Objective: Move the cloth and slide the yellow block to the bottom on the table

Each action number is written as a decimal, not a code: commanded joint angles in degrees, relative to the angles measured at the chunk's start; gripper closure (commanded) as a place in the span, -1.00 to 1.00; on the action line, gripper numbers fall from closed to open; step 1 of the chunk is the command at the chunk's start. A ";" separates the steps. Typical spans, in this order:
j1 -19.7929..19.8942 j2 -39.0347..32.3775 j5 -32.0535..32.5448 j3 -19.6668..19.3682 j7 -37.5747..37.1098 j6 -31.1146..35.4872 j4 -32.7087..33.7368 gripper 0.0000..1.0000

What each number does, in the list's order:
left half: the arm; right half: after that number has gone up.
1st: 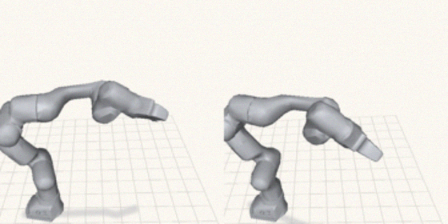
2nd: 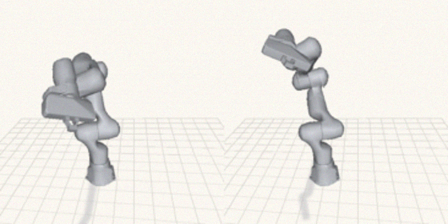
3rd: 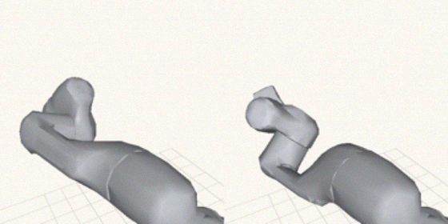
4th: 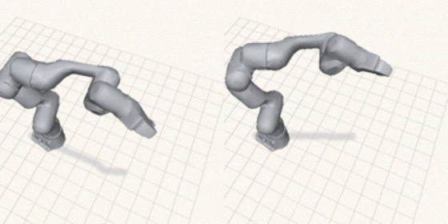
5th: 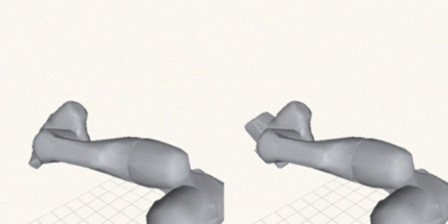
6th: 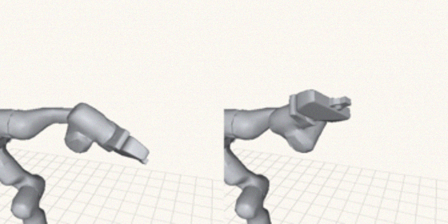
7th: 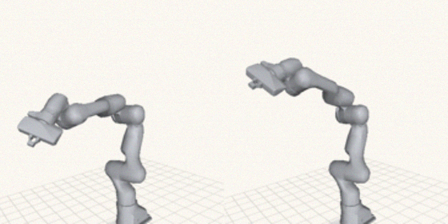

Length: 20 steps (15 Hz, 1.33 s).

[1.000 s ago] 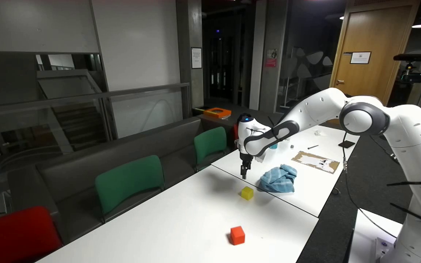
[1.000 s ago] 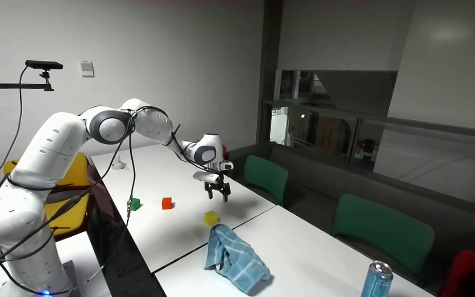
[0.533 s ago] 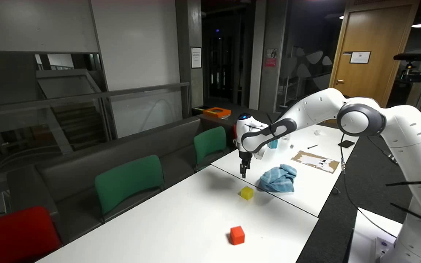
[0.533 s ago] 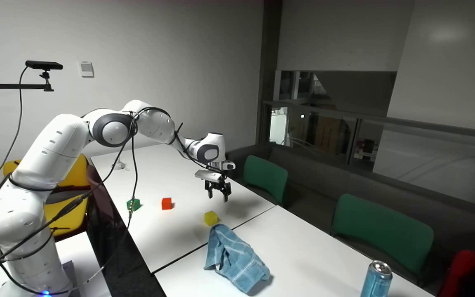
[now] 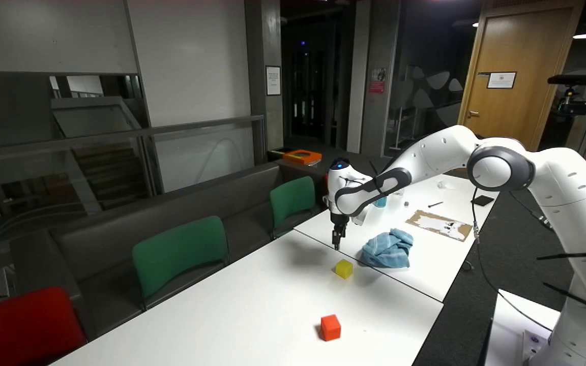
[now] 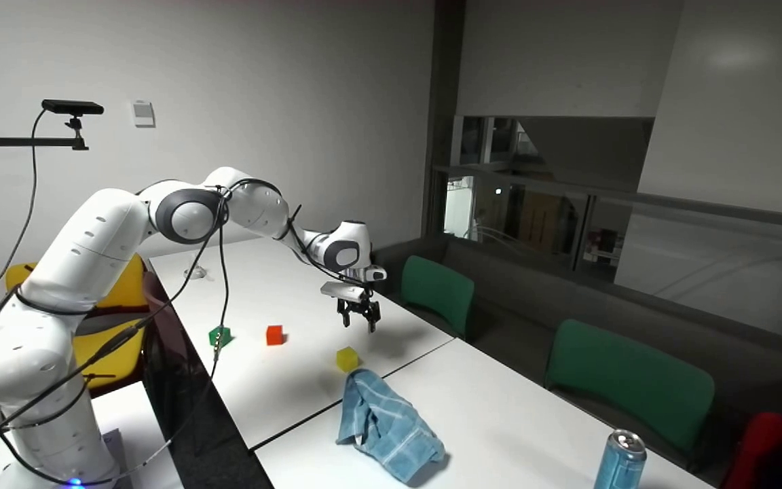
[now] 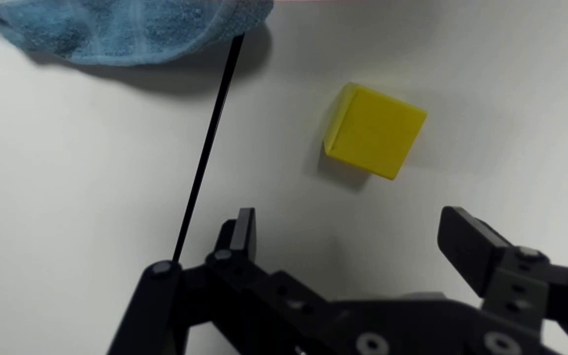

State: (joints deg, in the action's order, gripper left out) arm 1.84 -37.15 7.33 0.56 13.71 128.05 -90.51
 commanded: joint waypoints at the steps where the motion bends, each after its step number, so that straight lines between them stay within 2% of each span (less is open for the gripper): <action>1: 0.13 -3.03 0.19 0.82 1.64 6.28 1.86 -1.00; 5: 0.26 -6.35 0.45 1.00 2.45 12.25 2.57 -1.00; 6: 0.52 -7.08 0.32 1.16 2.89 13.13 2.73 -0.50; 8: 0.66 -8.20 0.49 1.11 3.39 14.47 3.19 -0.37; 16: 0.51 -9.67 1.20 0.97 5.08 16.02 4.10 0.87; 17: 0.53 -9.64 1.27 0.98 5.19 16.05 4.07 0.98; 20: 0.55 -9.59 1.64 0.97 5.59 16.46 3.71 1.00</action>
State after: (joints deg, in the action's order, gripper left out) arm 1.64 -46.22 7.82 1.15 17.10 142.94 -87.42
